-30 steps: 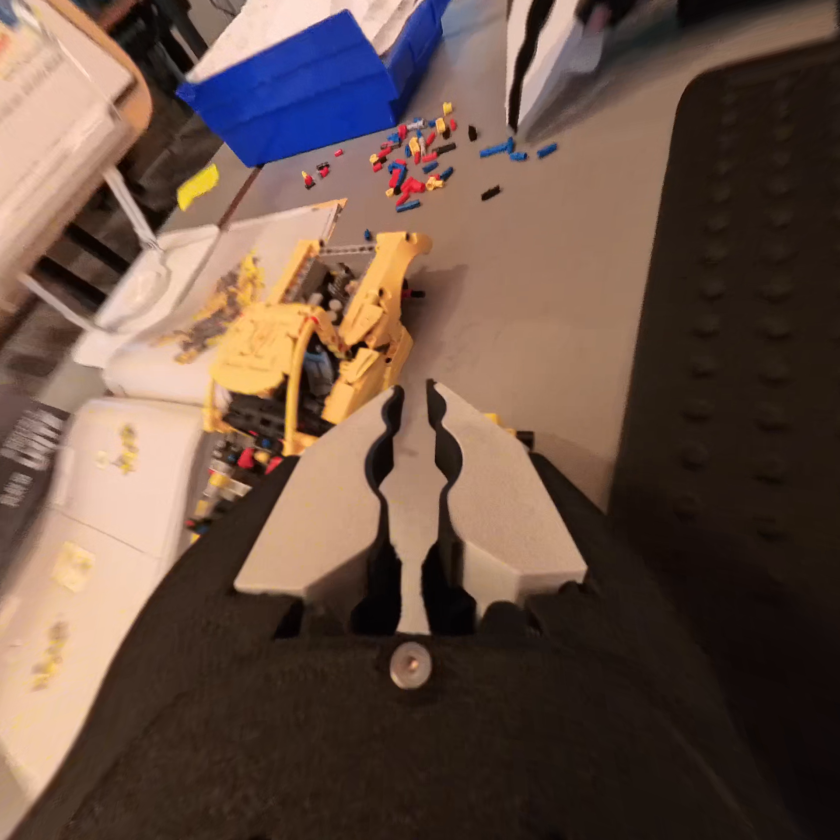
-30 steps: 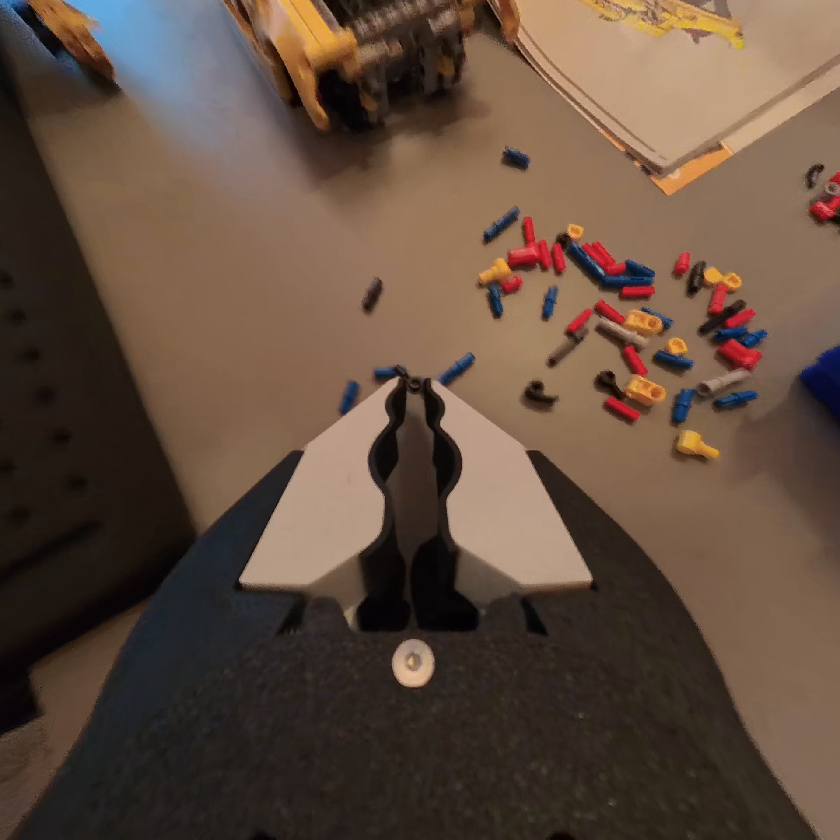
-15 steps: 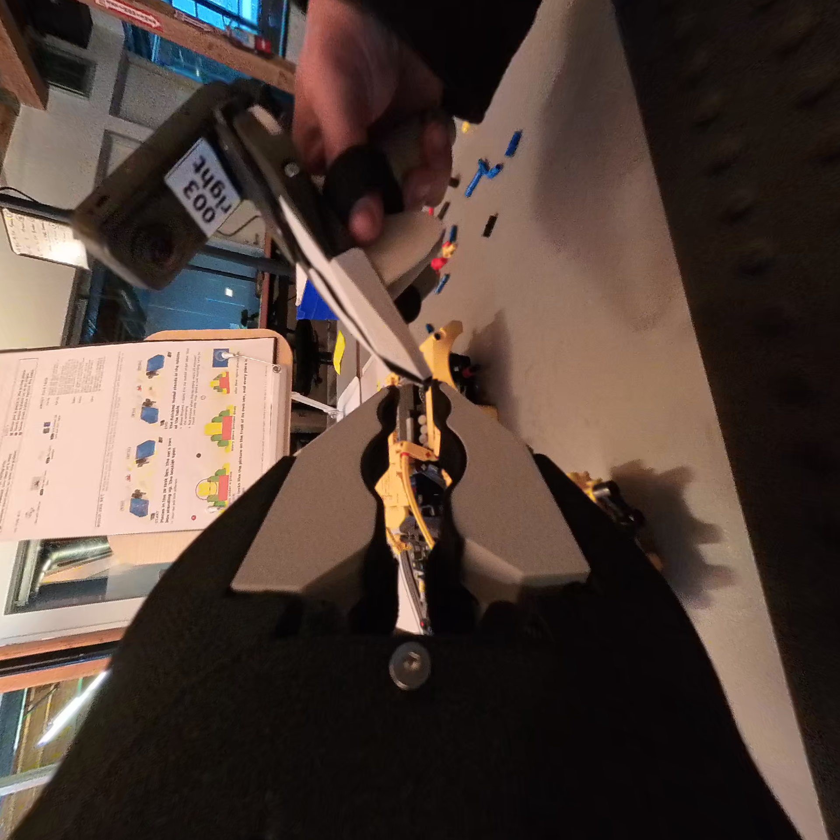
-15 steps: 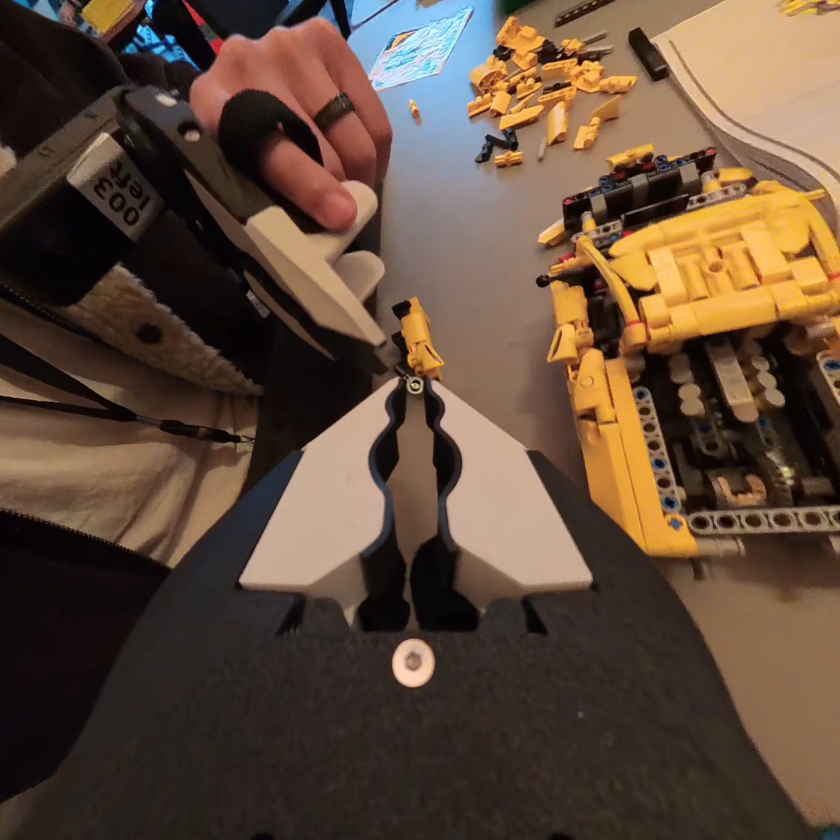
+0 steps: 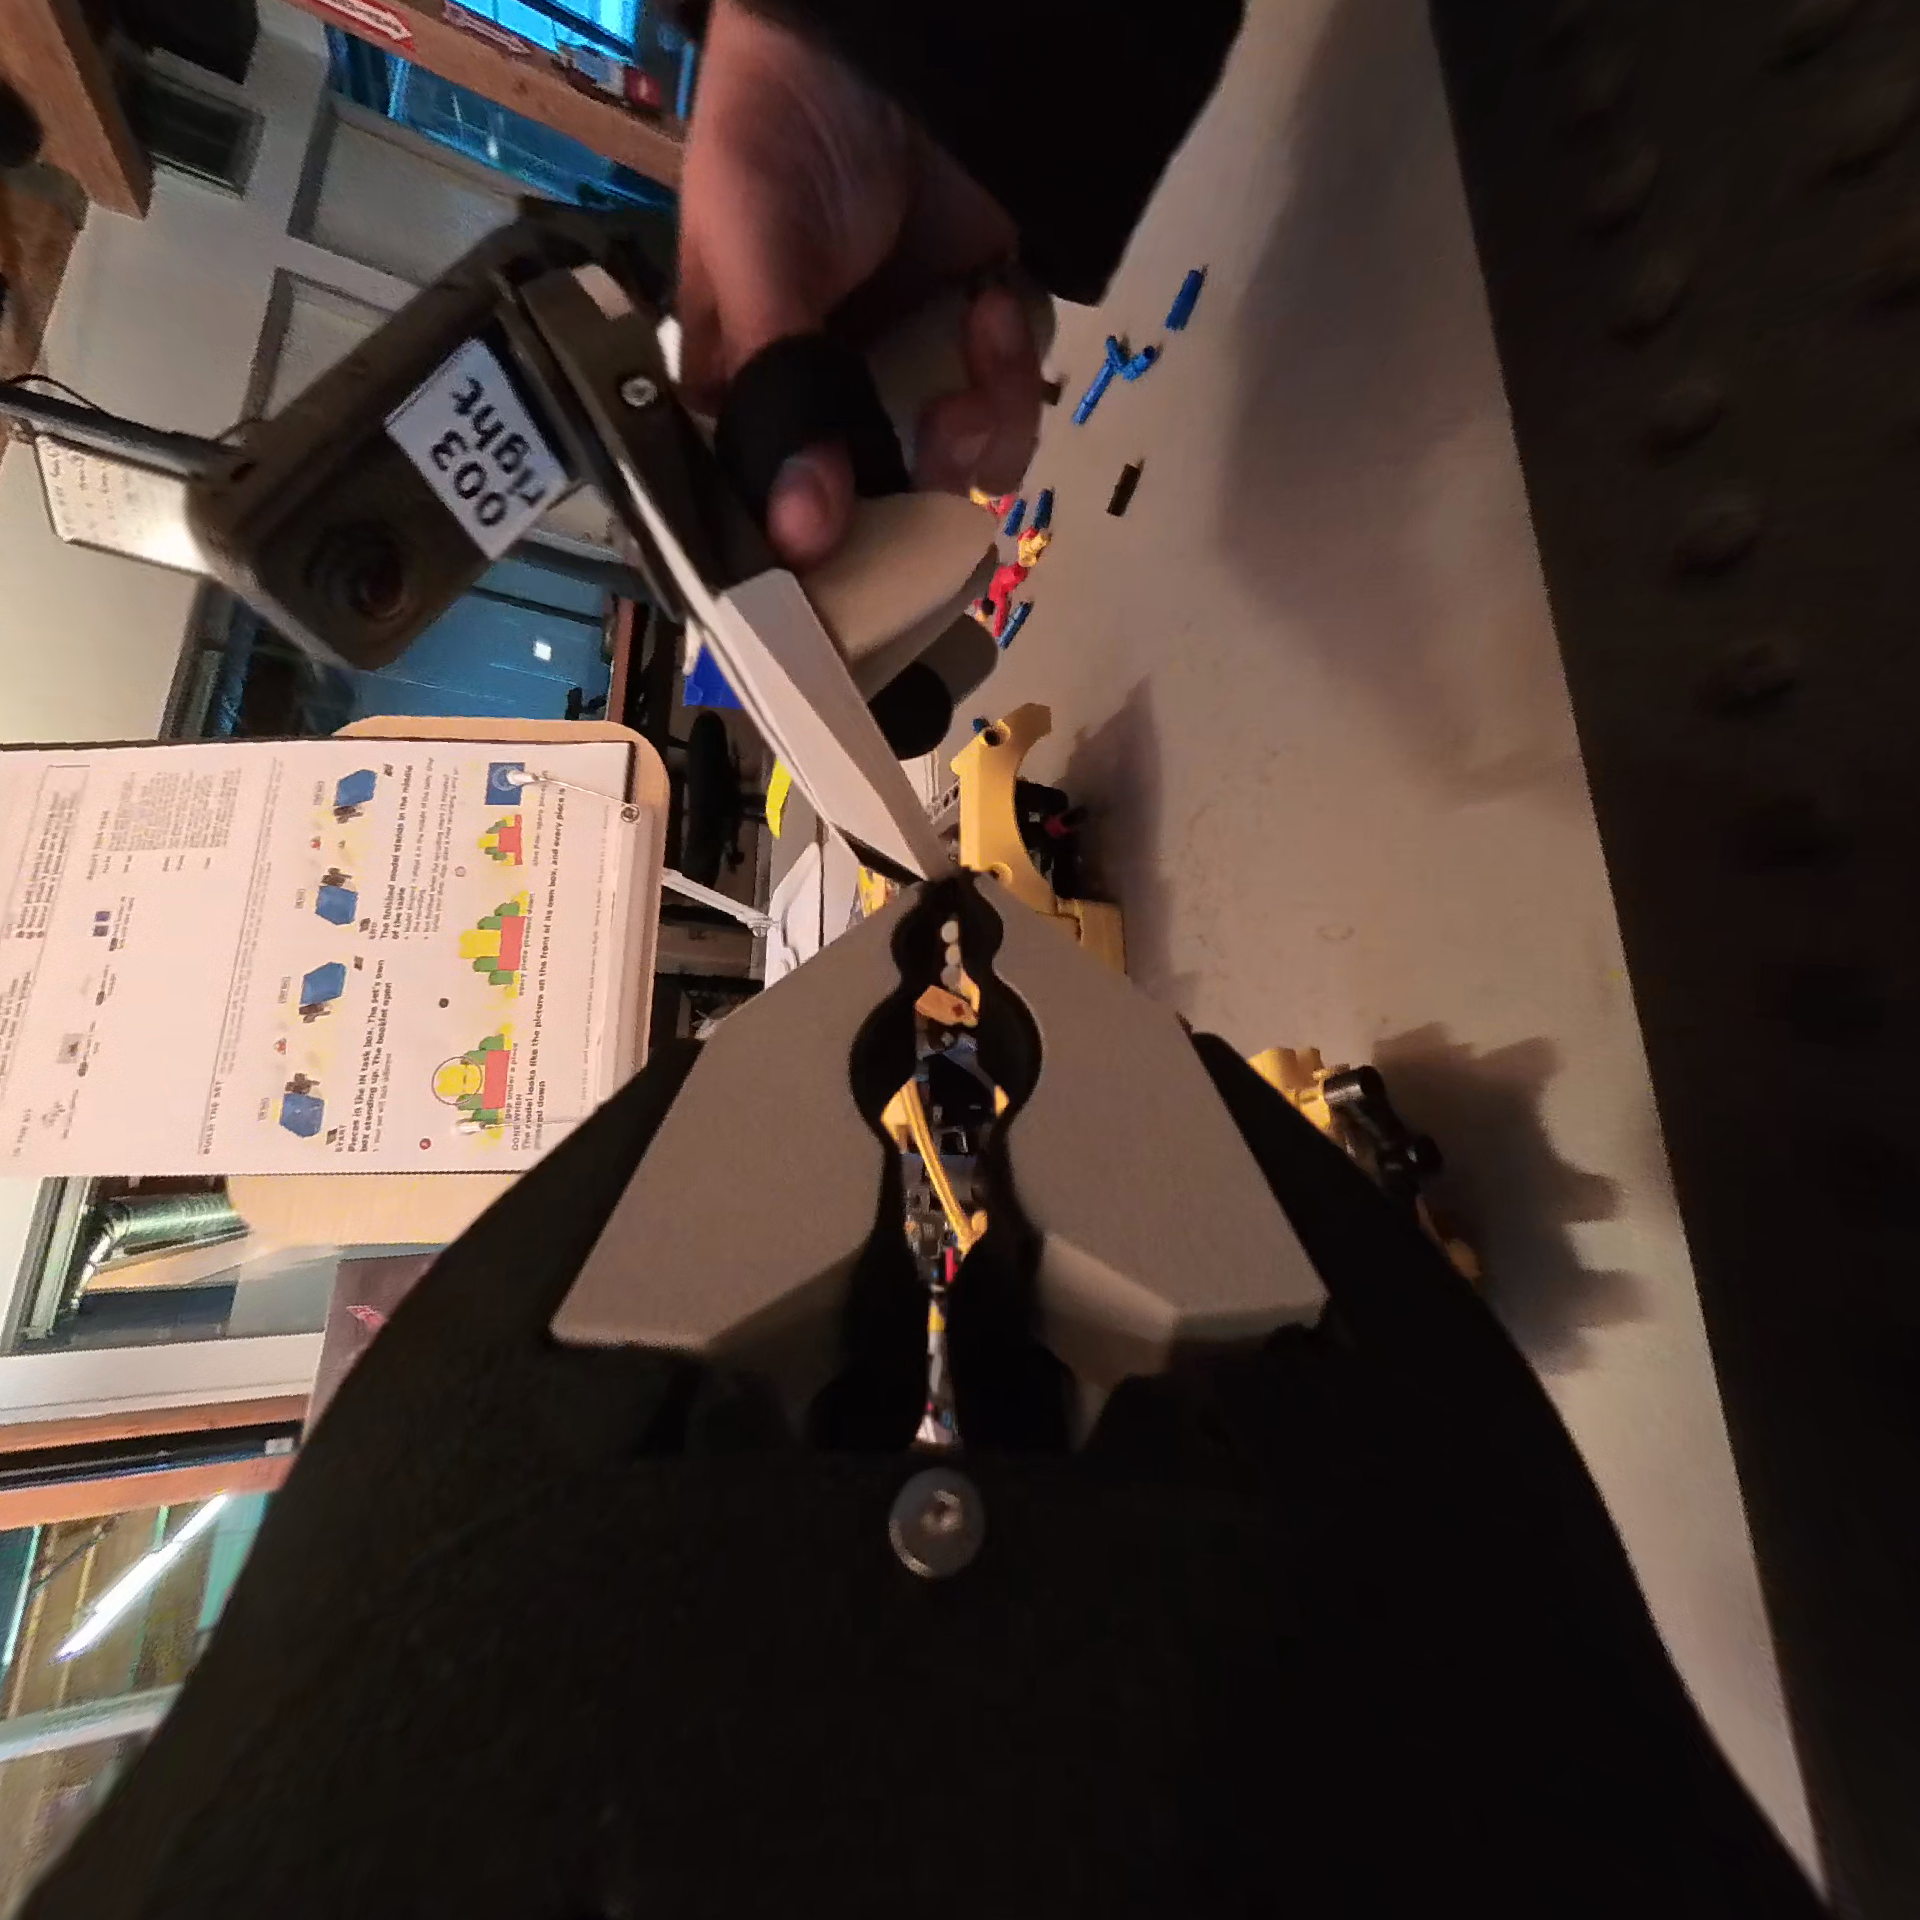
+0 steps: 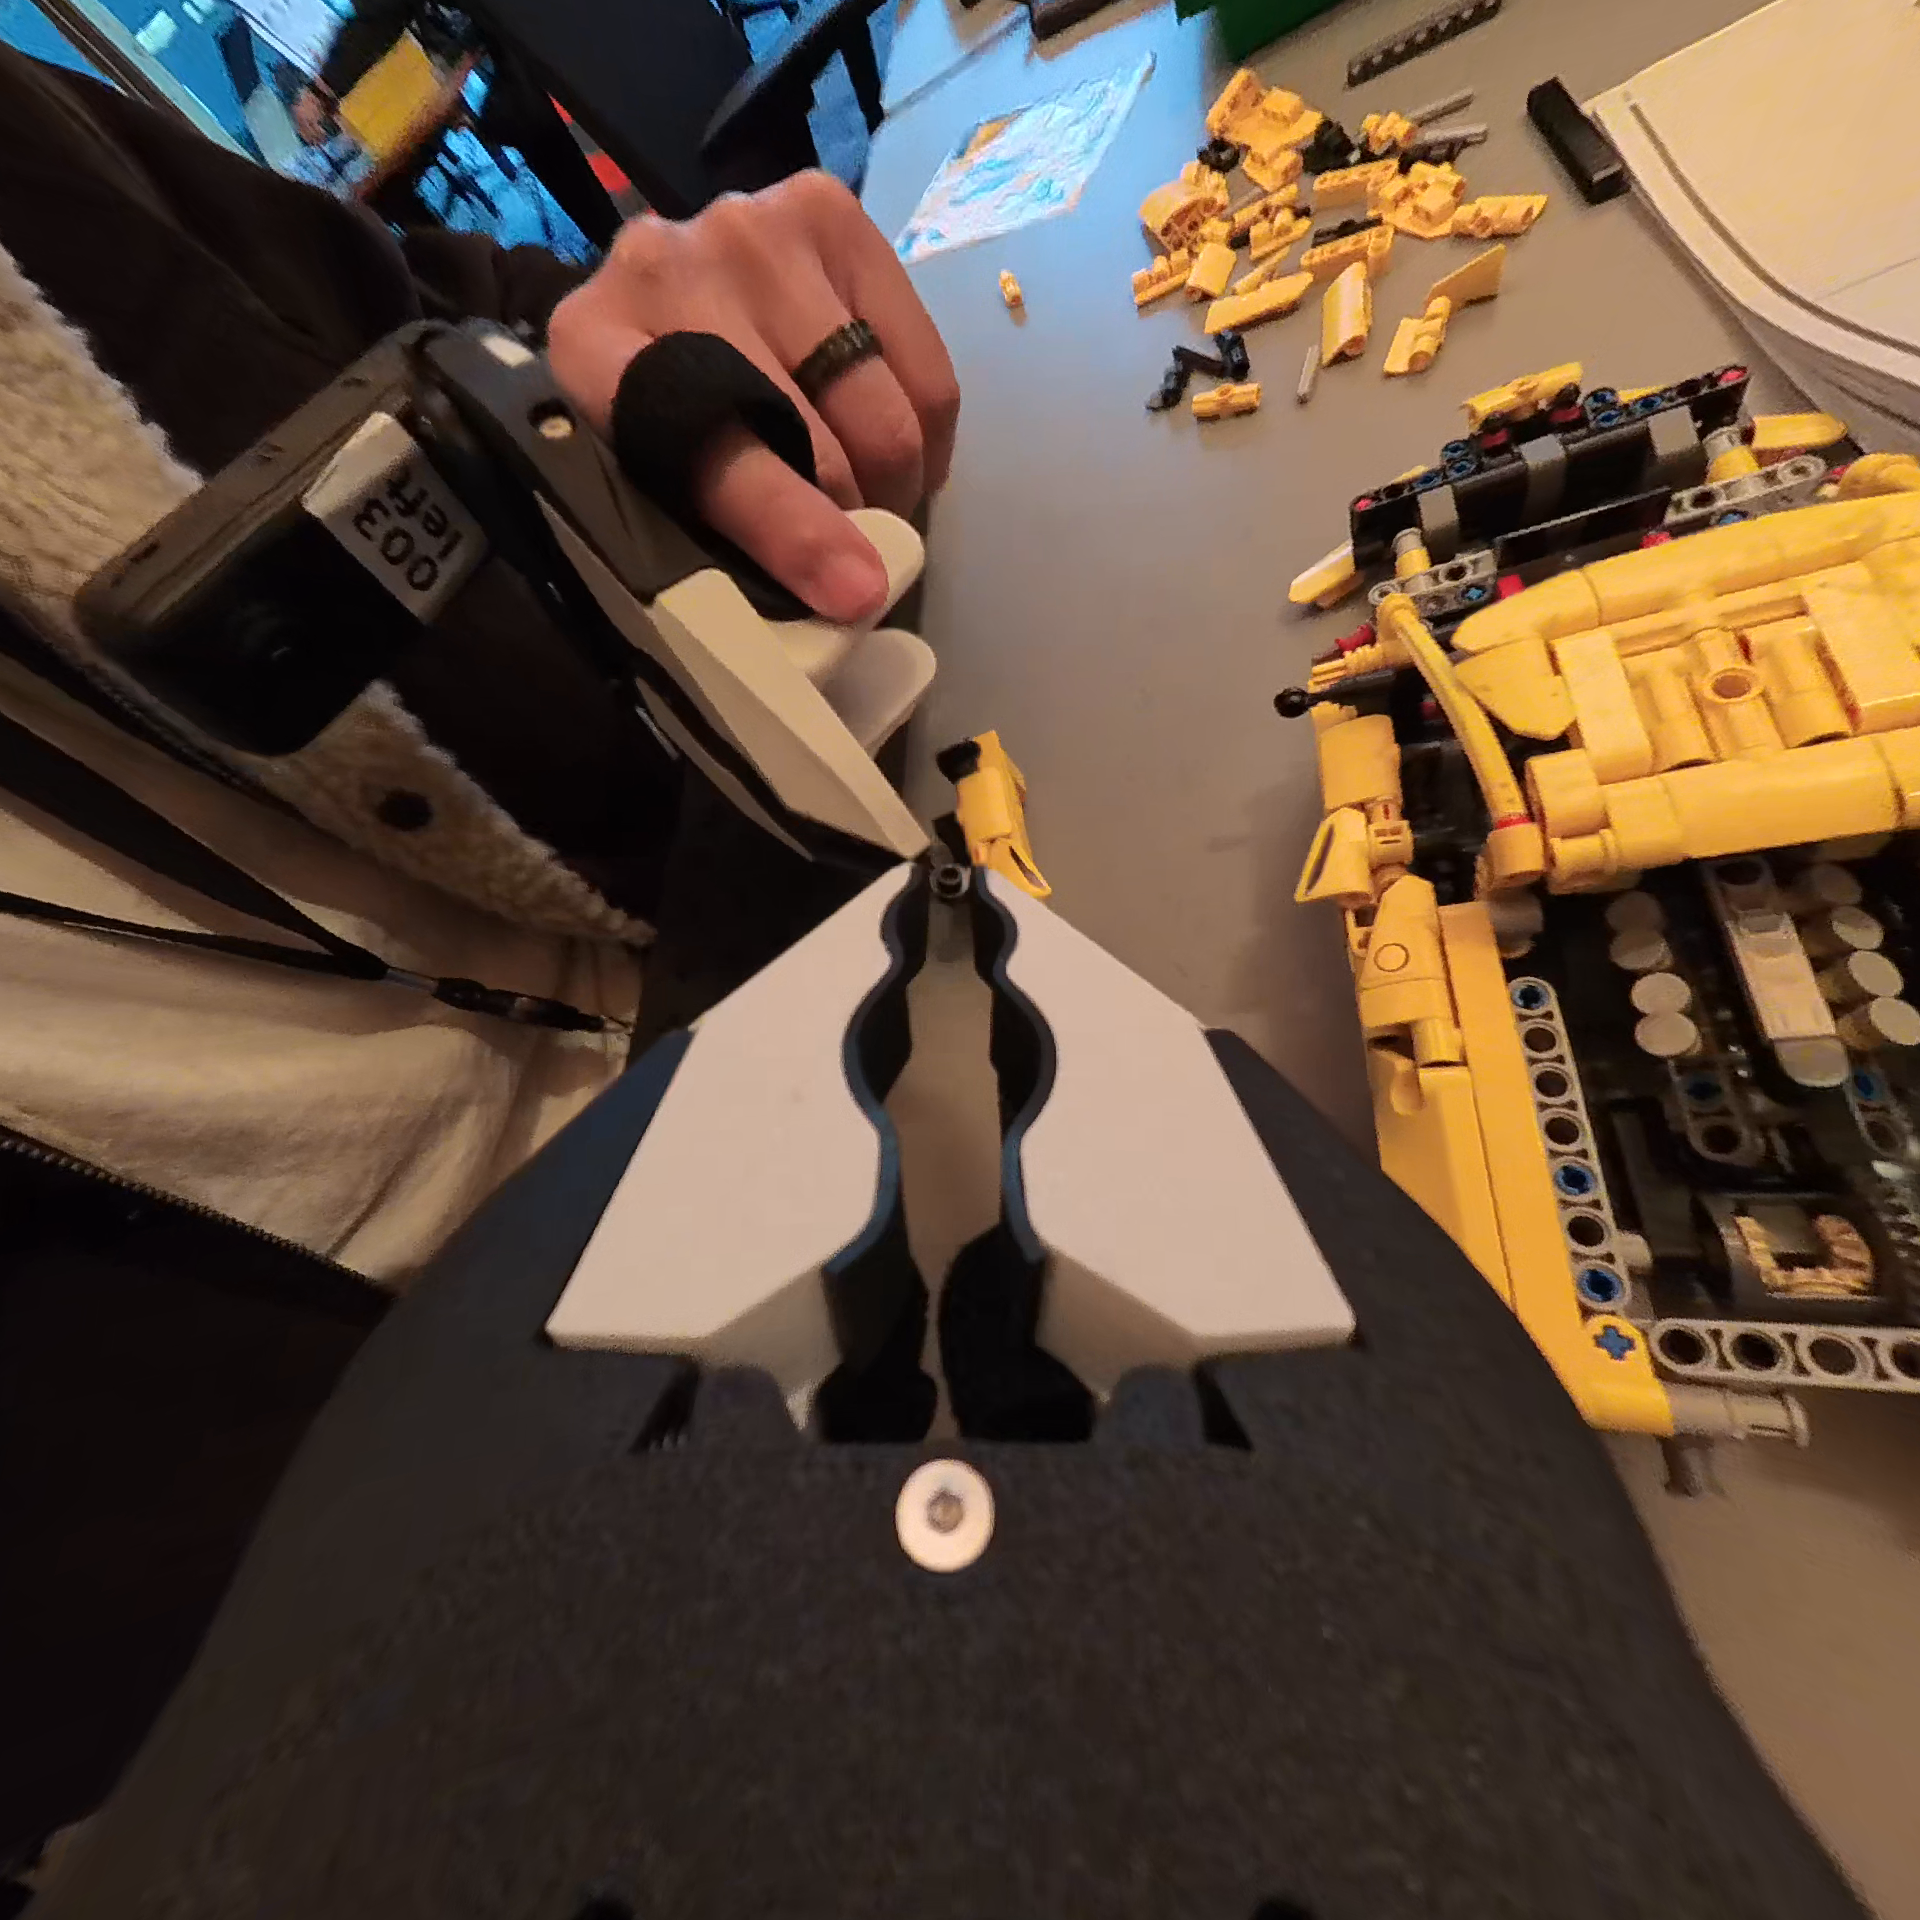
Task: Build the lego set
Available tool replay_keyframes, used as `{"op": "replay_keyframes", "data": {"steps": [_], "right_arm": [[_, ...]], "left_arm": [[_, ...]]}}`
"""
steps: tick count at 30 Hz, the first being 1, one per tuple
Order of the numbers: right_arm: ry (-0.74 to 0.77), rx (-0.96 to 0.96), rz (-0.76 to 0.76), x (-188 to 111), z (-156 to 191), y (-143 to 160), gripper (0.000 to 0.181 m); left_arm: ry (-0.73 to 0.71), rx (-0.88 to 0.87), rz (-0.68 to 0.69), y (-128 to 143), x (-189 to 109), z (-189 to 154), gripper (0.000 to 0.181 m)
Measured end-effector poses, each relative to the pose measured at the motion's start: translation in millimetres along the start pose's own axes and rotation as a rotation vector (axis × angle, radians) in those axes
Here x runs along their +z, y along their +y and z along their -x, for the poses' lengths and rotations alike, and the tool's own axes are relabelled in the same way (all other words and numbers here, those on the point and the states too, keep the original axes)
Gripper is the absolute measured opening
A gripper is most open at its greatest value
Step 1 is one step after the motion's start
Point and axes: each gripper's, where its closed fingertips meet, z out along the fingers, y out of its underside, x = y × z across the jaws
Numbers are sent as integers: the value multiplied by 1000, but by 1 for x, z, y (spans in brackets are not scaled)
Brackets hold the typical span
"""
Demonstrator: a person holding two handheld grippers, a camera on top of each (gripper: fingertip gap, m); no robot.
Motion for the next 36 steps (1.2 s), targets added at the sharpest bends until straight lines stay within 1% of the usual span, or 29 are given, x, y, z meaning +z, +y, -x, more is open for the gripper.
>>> {"op": "replay_keyframes", "data": {"steps": [3,5,7,9,12,17,24,28,32,36], "right_arm": [[-83,26,-99,-4,4,-9,6],[-148,52,-153,-5,7,-12,6],[-243,77,-236,-7,13,-18,7],[-334,115,-318,-10,17,-25,12],[-436,179,-379,-12,21,-29,16],[-491,217,-406,-16,23,-31,14],[-490,211,-412,-14,24,-31,7],[-478,205,-385,-10,25,-28,8],[-474,199,-390,-9,25,-29,6],[-492,215,-402,-11,25,-30,8]], "left_arm": [[-59,-67,-52,-3,-3,9,2],[-73,-148,-93,-4,-4,13,2],[-100,-208,-147,-8,-9,19,2],[-117,-262,-195,-12,-14,26,2],[-137,-307,-245,-15,-18,32,3],[-141,-321,-251,-13,-18,33,3],[-130,-363,-258,-12,-19,33,3],[-134,-349,-248,-12,-19,32,3],[-129,-335,-240,-12,-18,31,3],[-124,-354,-246,-11,-18,31,3]]}}
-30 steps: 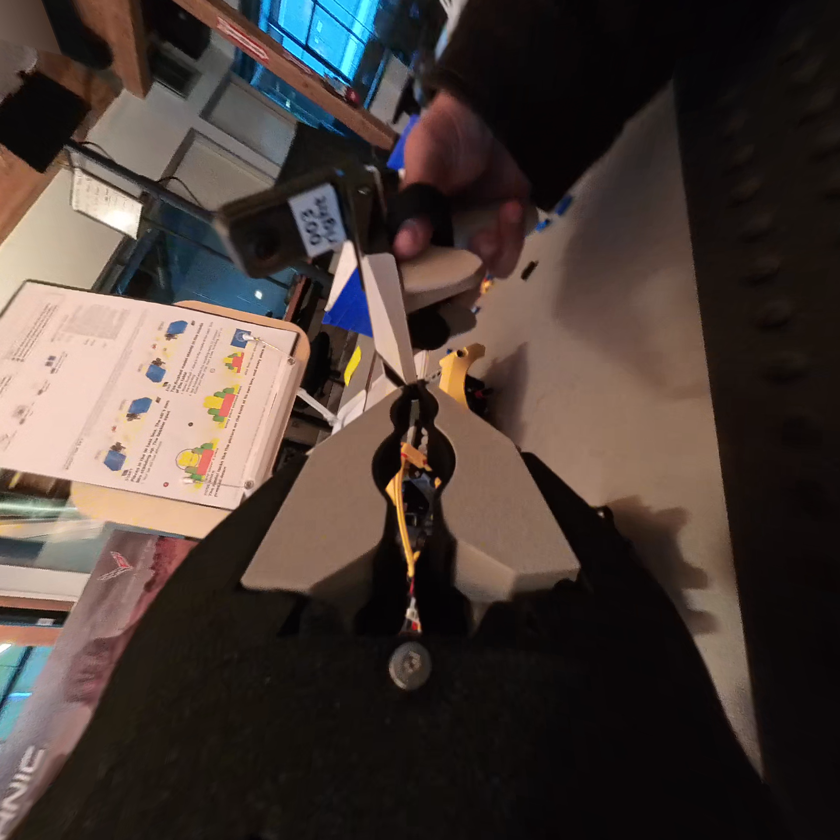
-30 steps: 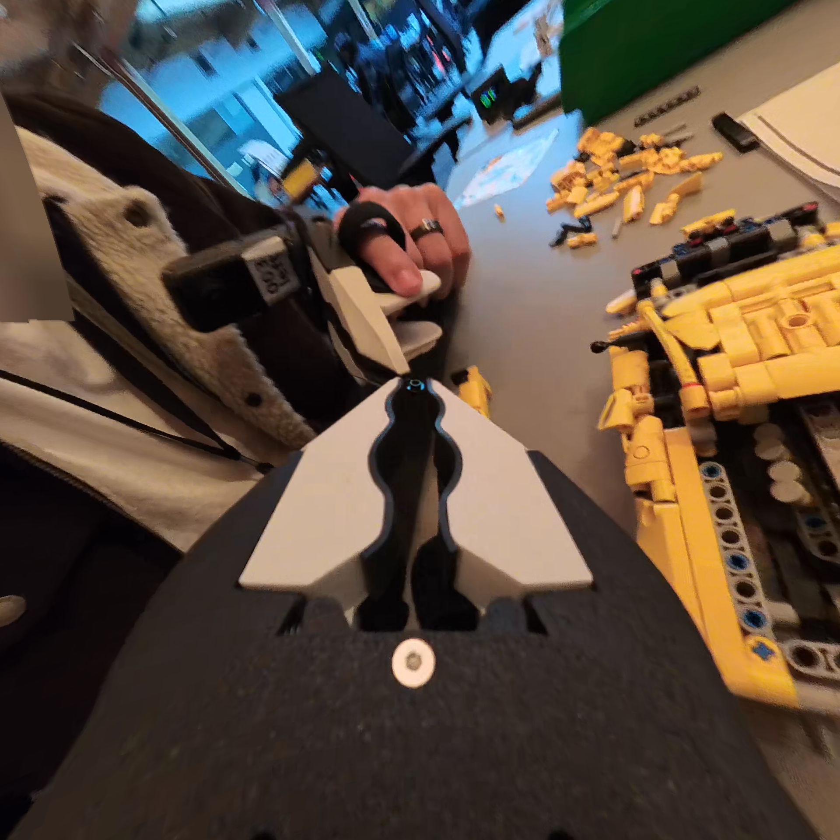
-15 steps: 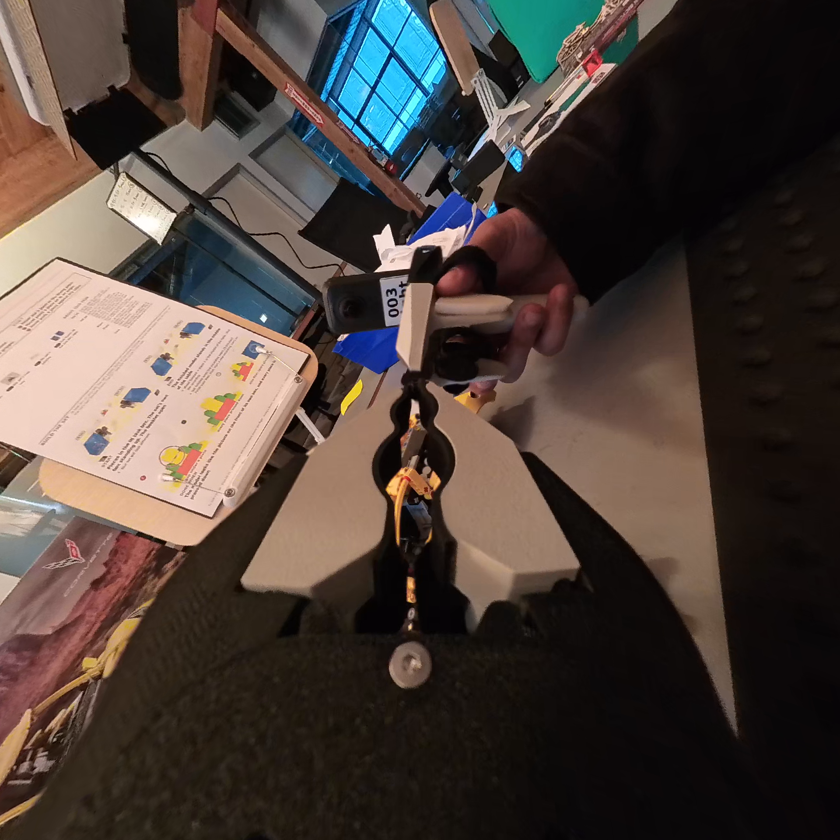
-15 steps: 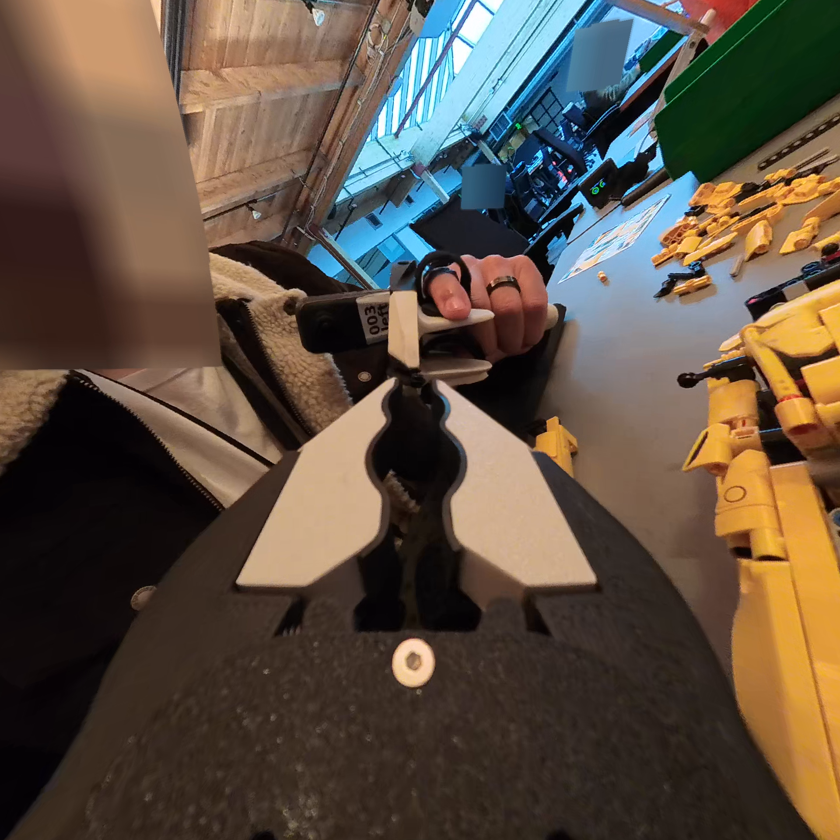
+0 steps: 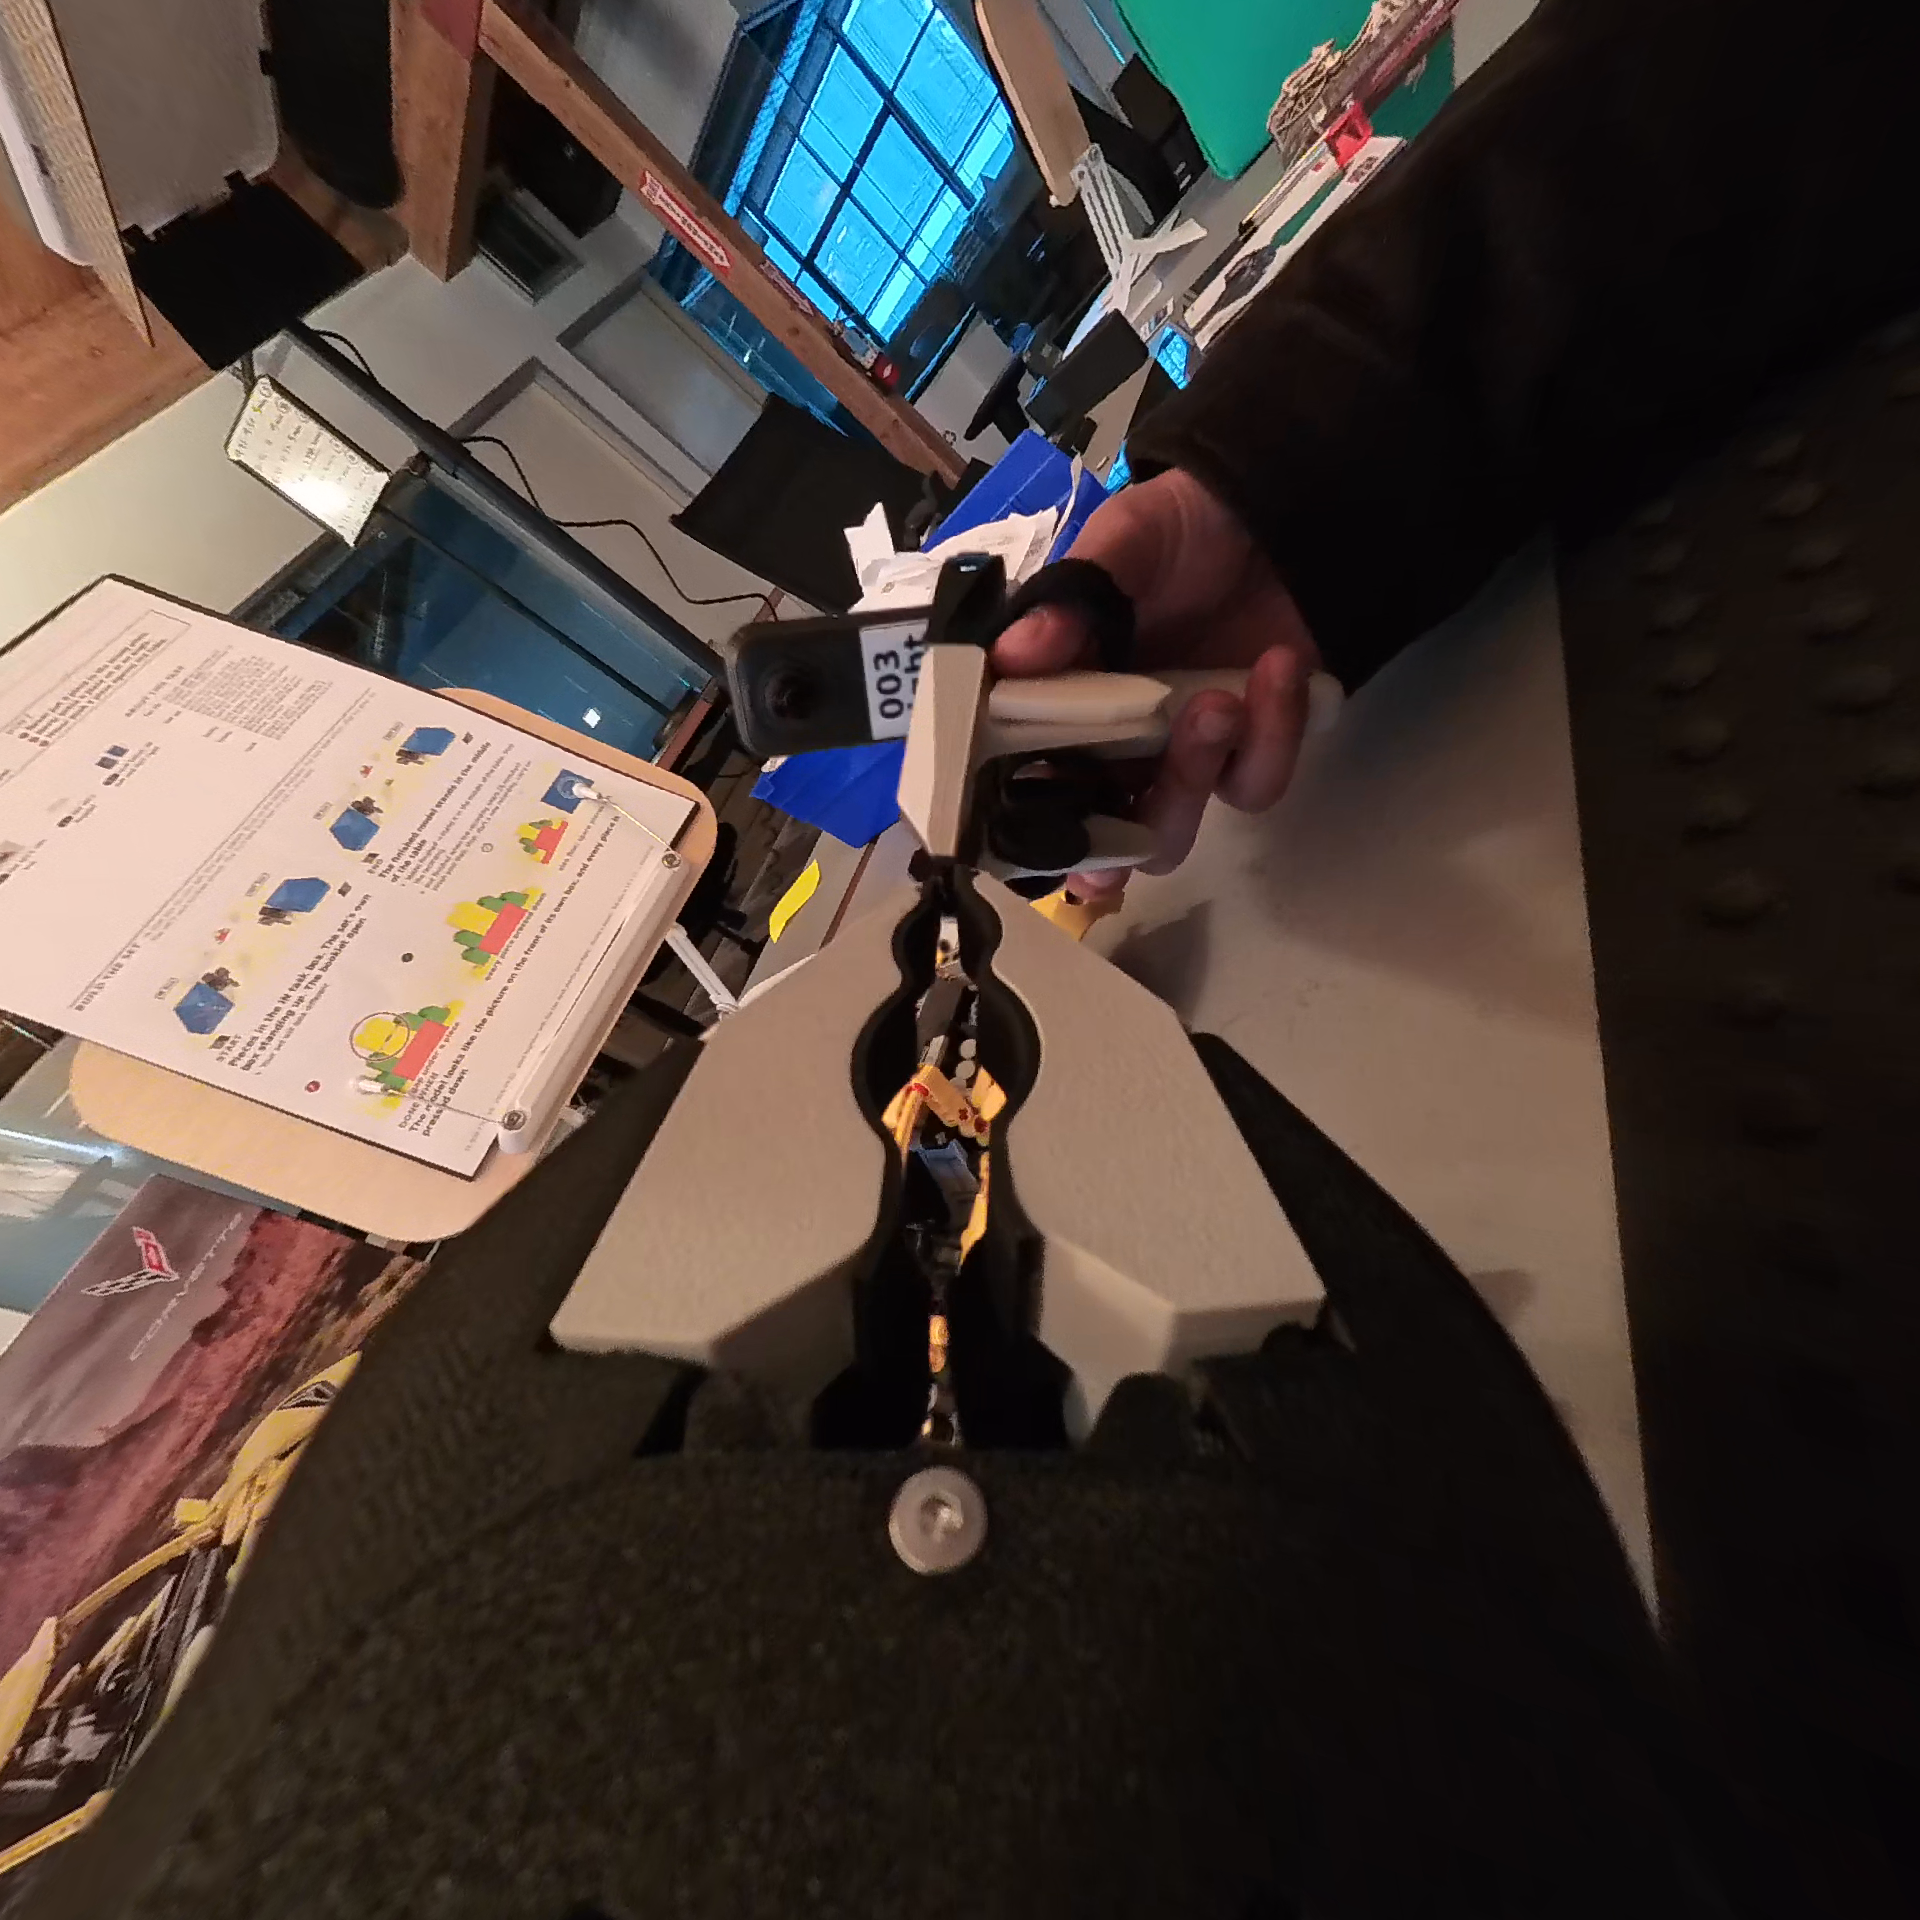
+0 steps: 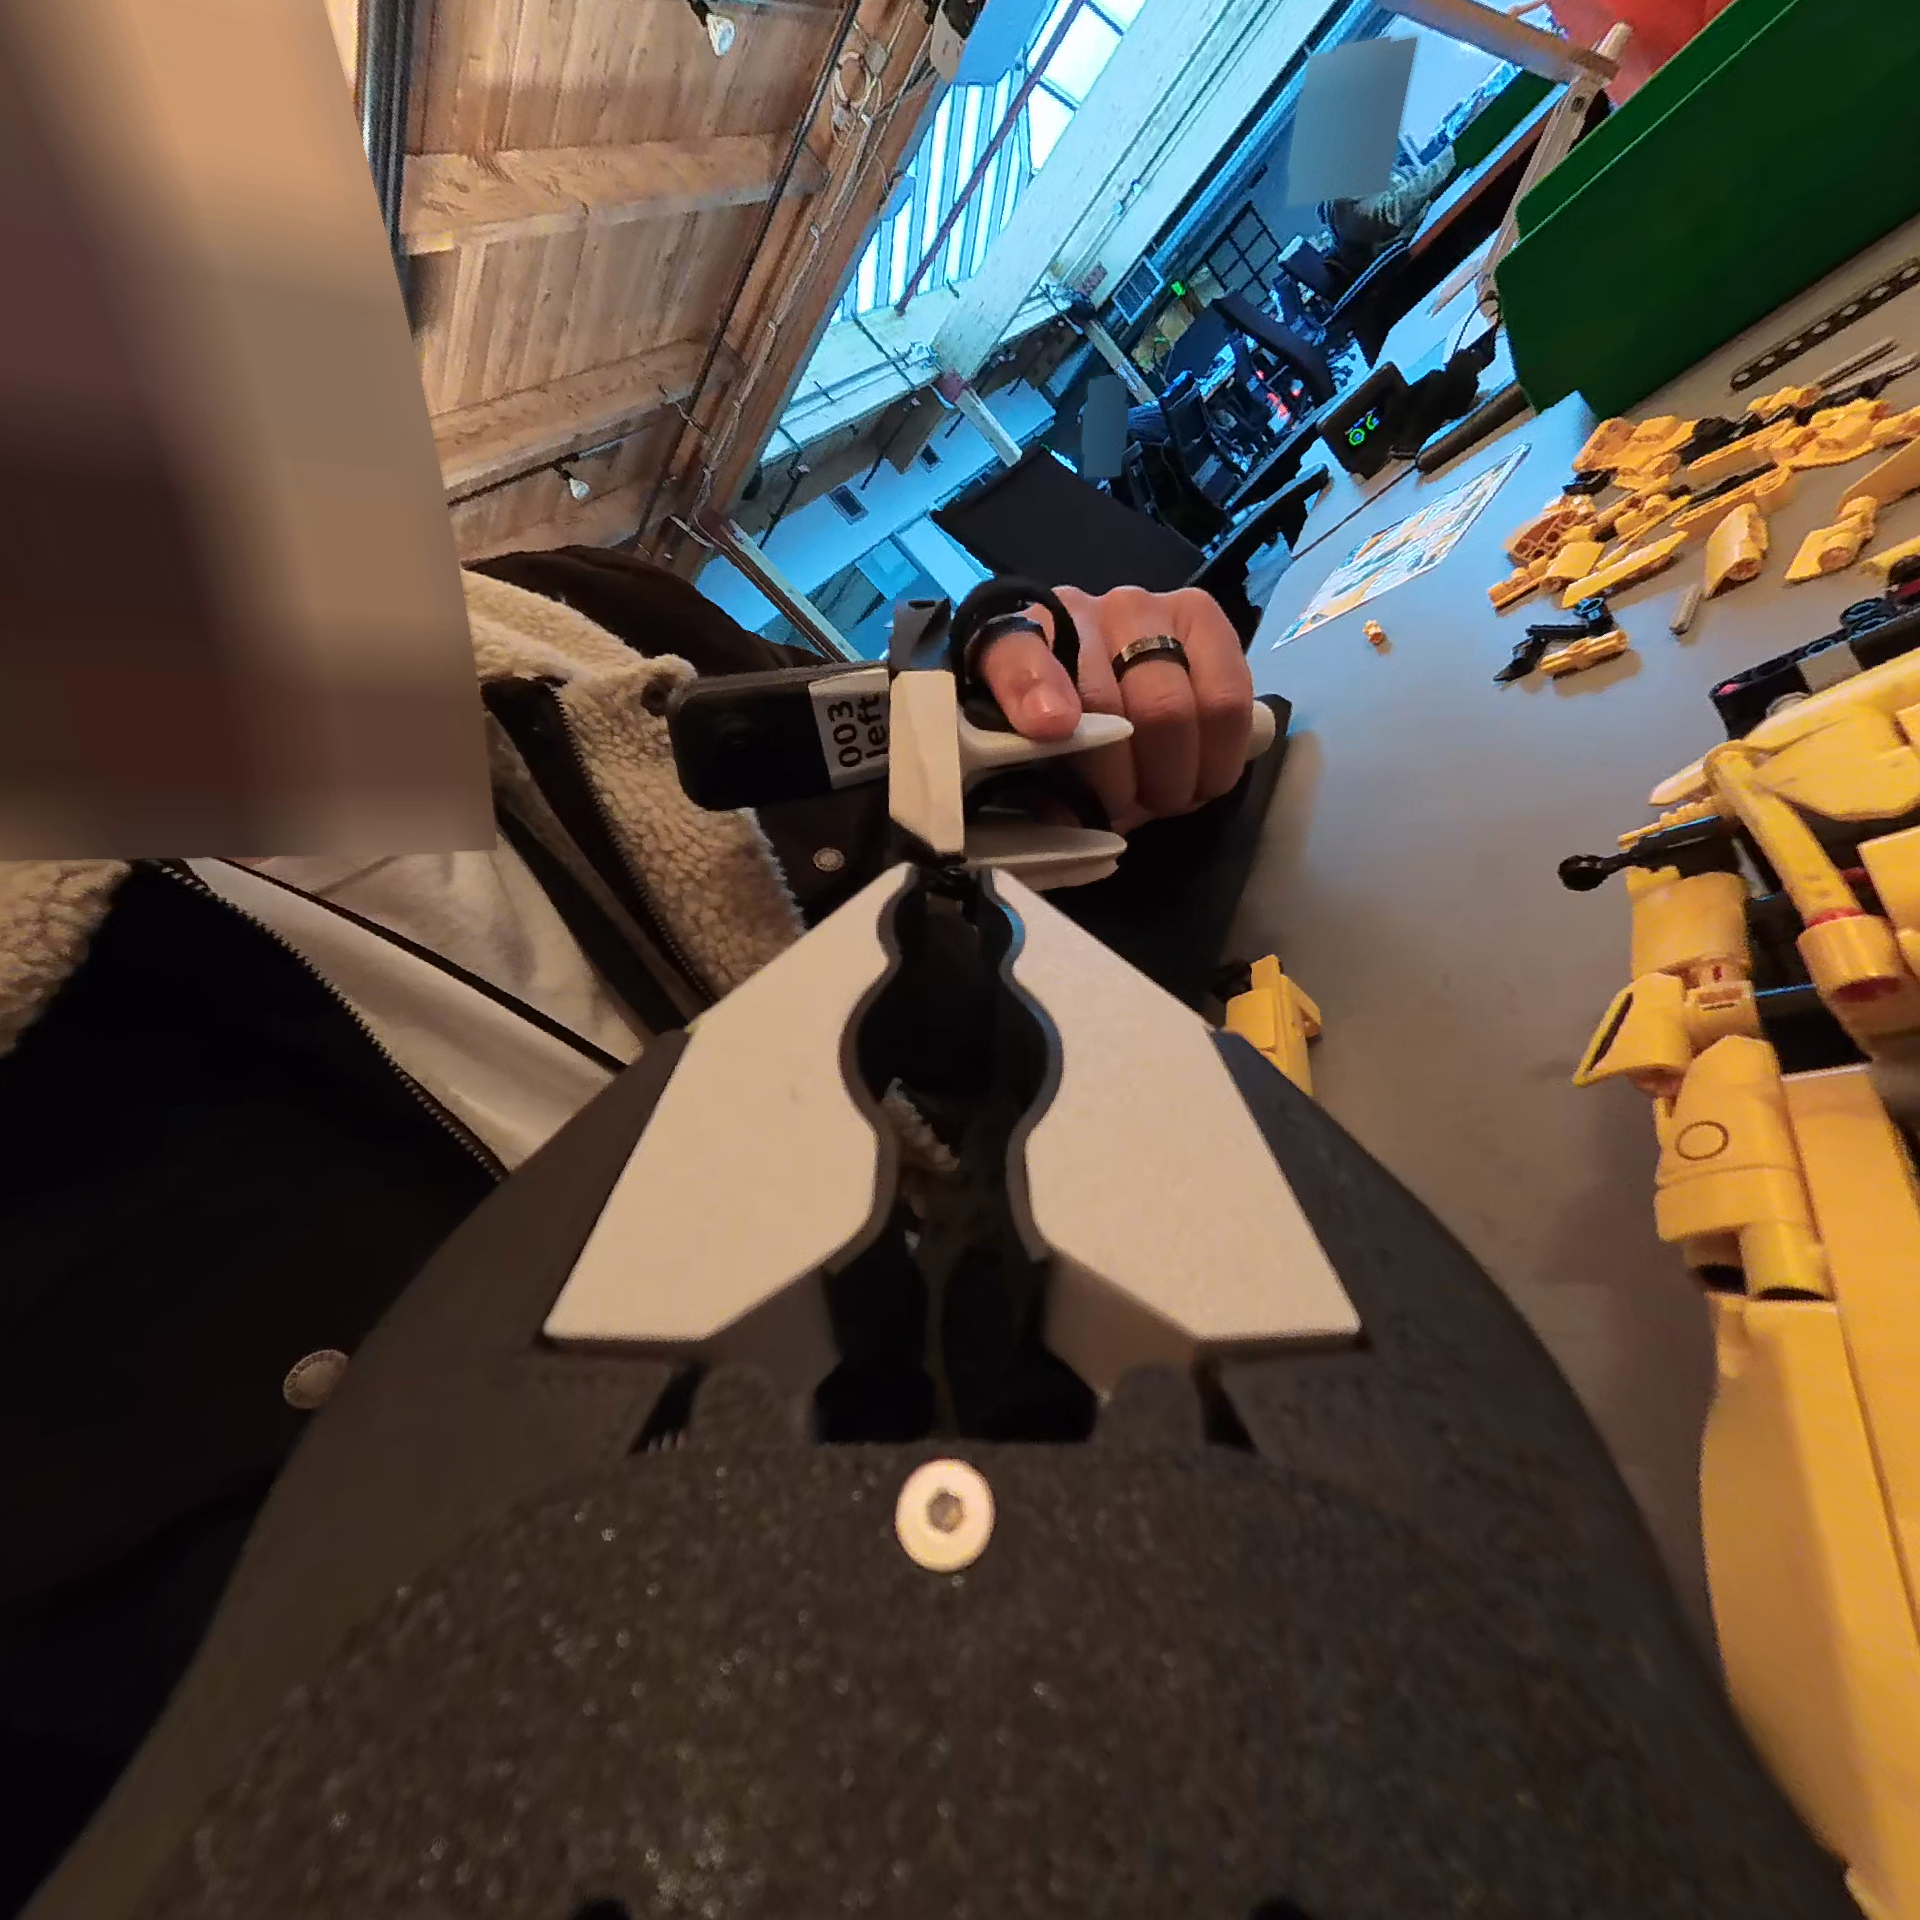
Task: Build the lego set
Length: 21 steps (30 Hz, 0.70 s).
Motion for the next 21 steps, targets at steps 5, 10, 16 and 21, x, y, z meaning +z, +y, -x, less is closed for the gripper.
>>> {"op": "replay_keyframes", "data": {"steps": [5,10,16,21], "right_arm": [[-2,11,9,0,1,1,6],[40,9,20,2,-4,0,6],[347,-80,180,-6,-44,10,6],[670,-191,464,-10,-91,41,6]], "left_arm": [[-3,7,-4,-2,0,-1,3],[14,-39,10,3,-2,0,2],[161,-325,200,46,-40,-4,7],[272,-733,442,88,-80,-27,18]]}}
